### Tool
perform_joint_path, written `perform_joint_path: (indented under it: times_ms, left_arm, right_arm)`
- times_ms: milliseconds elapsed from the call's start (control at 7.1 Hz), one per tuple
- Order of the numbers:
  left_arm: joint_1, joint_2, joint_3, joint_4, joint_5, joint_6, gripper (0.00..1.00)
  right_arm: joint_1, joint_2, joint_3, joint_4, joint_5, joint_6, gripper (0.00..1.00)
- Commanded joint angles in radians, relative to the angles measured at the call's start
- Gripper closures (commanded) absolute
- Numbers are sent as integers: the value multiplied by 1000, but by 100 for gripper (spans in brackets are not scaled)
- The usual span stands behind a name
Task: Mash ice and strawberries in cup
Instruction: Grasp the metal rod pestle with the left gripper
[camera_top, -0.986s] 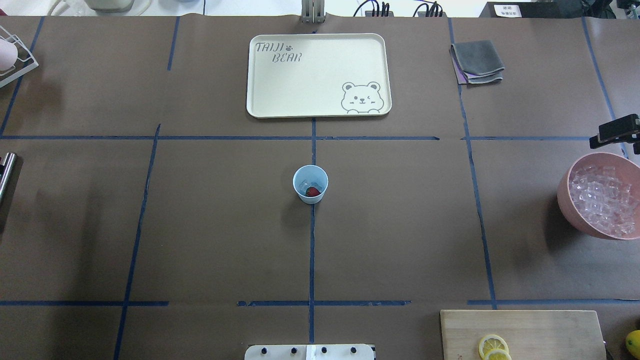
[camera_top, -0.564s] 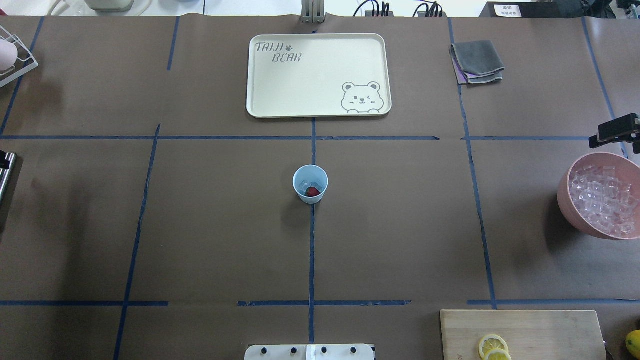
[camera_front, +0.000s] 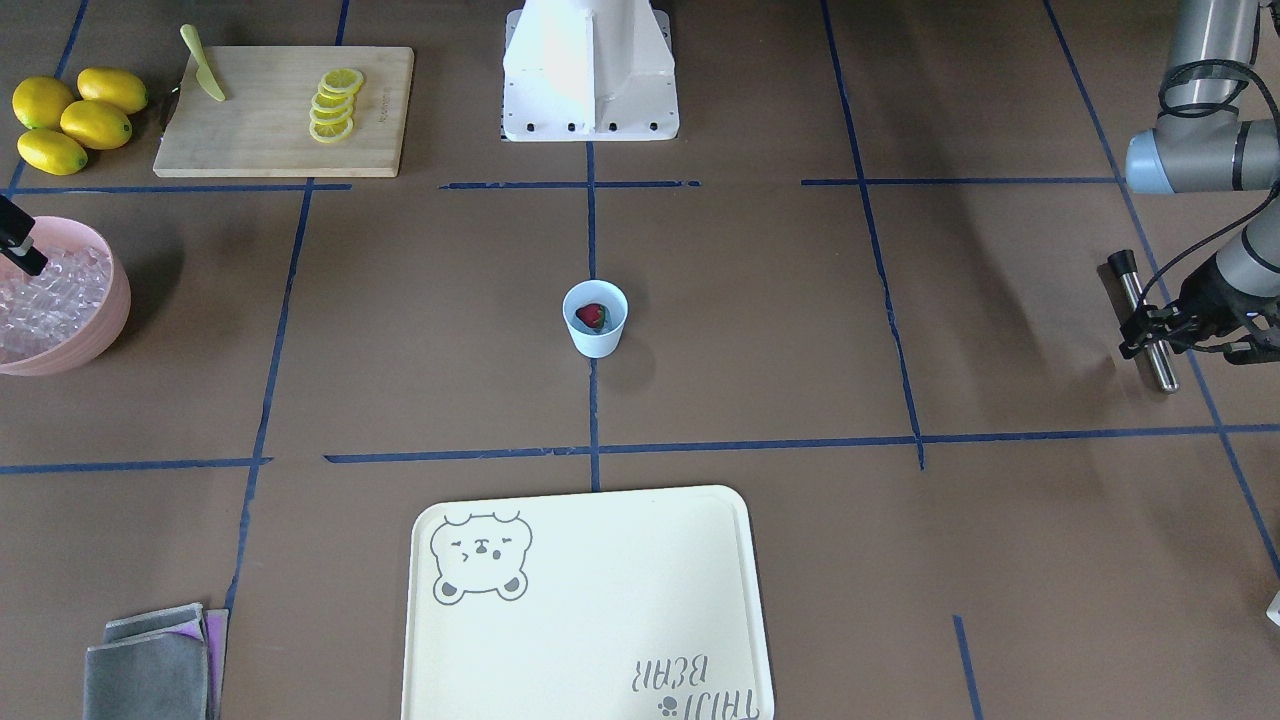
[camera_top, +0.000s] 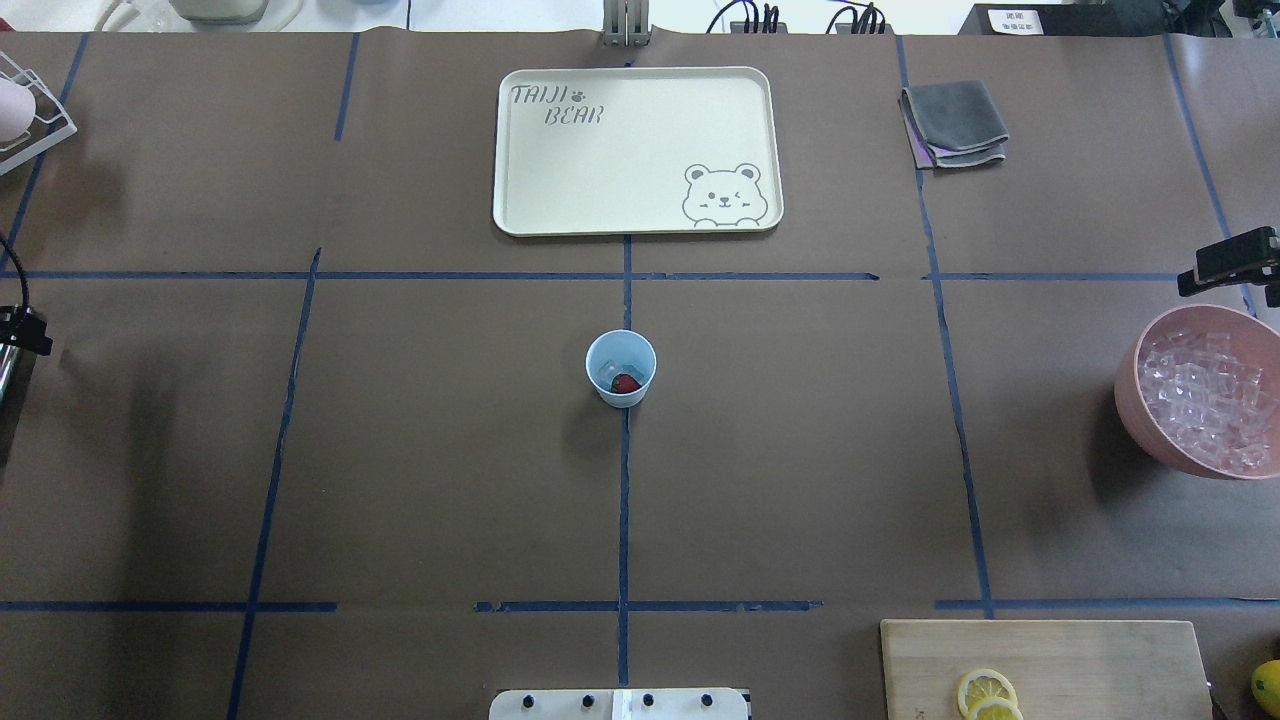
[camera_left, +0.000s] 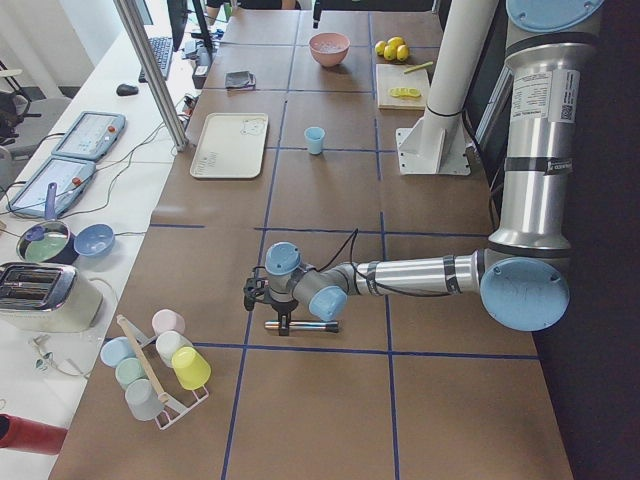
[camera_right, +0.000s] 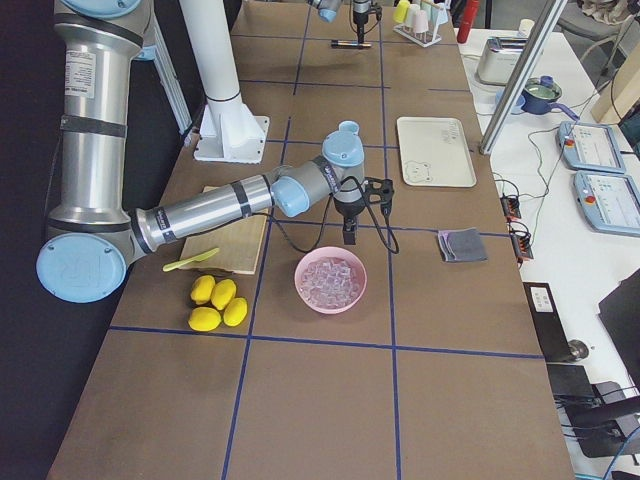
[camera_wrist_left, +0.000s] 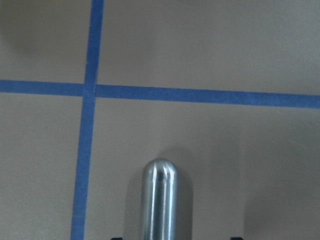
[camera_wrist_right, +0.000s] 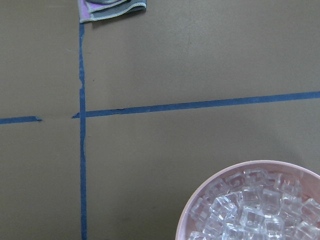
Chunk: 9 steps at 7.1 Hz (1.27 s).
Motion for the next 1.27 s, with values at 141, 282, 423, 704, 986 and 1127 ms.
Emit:
perform_joint_path:
  times_ms: [141,282,423,704,986,1127]
  left_arm:
    - [1,5,4,-2,4,1,77]
    - [1,5,-4,0,-3,0,97]
    - [1,3,-15,1,-5,-9,100]
    - [4,-19,-141,15,-157,-66,100]
    - [120,-125,-330,15,-185,-361,100]
    - [215,-220,-361,17,-133,-444,100]
  right_arm:
    - [0,2,-2,0,2,3,0]
    - [0,2,-2,0,2,5,0]
    - [0,2,1,0,2,8,0]
    - [0,2,5,-1,3,11,0]
    - [0,8,1,0,2,11,0]
    - [-2,11,-2,0,0,11,0]
